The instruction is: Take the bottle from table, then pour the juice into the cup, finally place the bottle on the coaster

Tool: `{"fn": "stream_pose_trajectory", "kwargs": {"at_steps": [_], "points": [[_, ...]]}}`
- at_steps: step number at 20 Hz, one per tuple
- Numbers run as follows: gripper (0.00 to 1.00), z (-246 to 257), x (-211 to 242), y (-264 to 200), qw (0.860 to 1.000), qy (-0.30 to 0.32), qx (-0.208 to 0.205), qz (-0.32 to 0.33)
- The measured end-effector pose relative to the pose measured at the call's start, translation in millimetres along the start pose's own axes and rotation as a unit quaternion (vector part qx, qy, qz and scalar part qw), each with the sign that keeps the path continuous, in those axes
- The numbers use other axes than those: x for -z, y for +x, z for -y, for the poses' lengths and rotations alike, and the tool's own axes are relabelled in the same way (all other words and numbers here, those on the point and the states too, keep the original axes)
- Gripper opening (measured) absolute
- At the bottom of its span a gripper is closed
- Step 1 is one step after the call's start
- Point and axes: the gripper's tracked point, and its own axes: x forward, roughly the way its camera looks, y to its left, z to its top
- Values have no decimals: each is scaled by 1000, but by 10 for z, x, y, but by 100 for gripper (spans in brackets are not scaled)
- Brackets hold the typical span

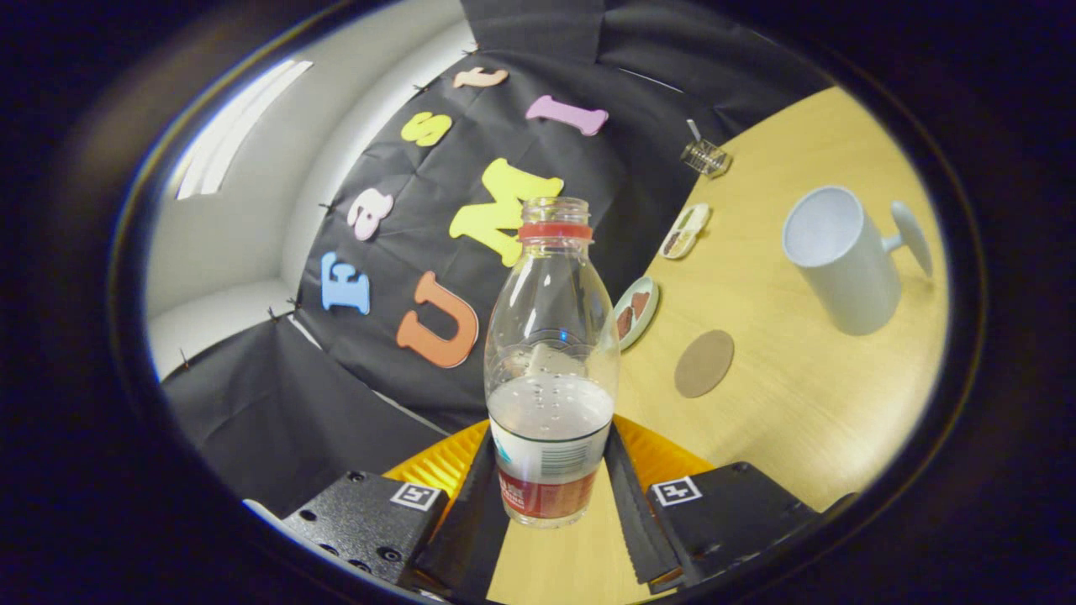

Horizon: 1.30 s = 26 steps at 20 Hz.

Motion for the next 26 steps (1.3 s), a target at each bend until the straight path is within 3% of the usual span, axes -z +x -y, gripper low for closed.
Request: {"fn": "stream_pose_trajectory", "kwargs": {"at_steps": [5, 10, 26], "points": [[76, 200, -101, -11, 995, 96, 3, 25], [76, 360, -269, -39, 980, 190, 7, 58], [76, 228, -504, 76, 954, 289, -14, 80]]}}
